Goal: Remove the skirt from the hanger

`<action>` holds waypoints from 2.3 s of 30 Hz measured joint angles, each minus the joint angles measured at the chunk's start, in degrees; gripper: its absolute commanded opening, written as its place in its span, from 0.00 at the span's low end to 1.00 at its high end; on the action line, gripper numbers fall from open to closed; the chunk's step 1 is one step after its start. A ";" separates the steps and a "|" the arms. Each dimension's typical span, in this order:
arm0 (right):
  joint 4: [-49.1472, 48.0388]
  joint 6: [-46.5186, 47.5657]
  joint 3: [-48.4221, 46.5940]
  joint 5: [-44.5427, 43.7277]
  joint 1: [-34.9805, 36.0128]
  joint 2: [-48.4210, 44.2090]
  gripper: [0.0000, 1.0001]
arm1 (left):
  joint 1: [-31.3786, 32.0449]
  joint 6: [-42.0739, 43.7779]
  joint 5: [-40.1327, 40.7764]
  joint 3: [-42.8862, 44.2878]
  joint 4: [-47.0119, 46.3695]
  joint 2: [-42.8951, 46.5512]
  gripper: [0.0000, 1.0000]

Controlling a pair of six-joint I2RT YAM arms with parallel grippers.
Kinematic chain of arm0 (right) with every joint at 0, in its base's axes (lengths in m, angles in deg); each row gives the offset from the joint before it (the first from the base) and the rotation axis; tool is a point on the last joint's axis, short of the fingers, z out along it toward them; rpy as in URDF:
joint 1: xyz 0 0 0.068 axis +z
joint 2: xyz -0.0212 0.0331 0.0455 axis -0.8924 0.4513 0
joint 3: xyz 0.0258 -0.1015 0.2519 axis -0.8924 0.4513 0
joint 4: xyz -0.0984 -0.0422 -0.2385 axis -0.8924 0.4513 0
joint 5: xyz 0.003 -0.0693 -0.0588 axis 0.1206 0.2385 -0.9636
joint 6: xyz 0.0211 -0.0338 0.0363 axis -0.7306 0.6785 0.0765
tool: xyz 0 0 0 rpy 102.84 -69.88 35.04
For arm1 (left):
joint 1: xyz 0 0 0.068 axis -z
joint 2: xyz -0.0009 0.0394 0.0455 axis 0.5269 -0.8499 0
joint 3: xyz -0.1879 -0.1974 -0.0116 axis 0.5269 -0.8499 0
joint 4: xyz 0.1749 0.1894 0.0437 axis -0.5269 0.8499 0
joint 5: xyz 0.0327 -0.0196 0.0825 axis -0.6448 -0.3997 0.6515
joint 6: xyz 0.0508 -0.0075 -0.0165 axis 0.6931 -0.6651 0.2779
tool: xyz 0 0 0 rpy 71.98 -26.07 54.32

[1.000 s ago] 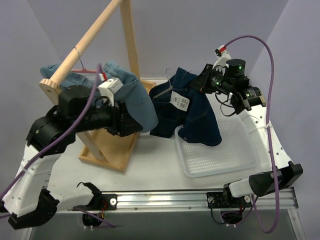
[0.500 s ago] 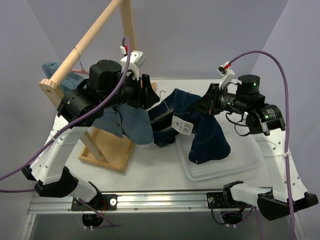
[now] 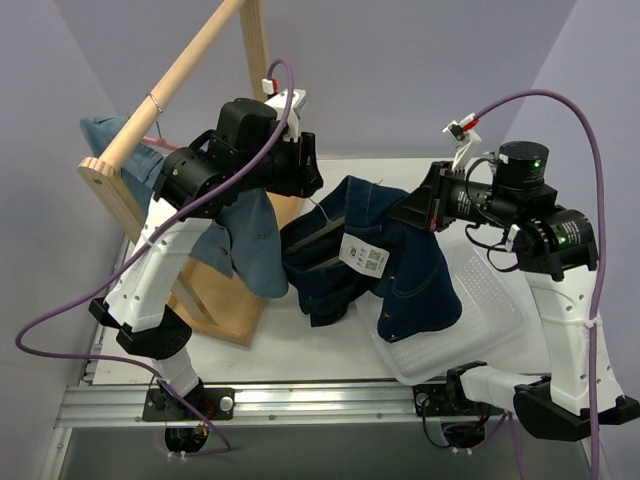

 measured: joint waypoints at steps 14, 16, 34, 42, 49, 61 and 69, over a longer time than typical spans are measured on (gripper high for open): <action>-0.87 -1.66 -1.86 2.49 -0.37 1.73 0.00 | -0.52 -1.42 1.57 -6.47 -0.15 4.98 0.57; -1.33 -2.34 -1.99 3.10 -0.61 1.81 0.00 | -0.55 -1.42 1.57 -6.82 -0.17 4.96 0.57; -9.66 -9.33 0.79 8.92 -1.73 1.11 0.00 | -4.63 -2.54 -0.87 -14.43 -5.90 5.88 0.53; -13.86 -11.61 2.21 11.26 -2.16 0.50 0.00 | -6.54 -5.62 -4.33 -17.18 -10.54 7.63 0.48; -17.79 -14.43 4.57 13.40 -2.89 -0.20 0.00 | -7.54 -8.98 -6.43 -24.68 -16.31 12.15 0.38; -17.75 -15.52 5.25 13.84 -4.28 0.74 0.55 | -9.09 -12.63 -9.53 -30.42 -24.83 14.62 0.02; -8.46 -8.22 -1.95 5.68 -4.28 7.82 0.75 | -9.05 -9.44 -6.56 -28.65 -19.80 14.47 0.02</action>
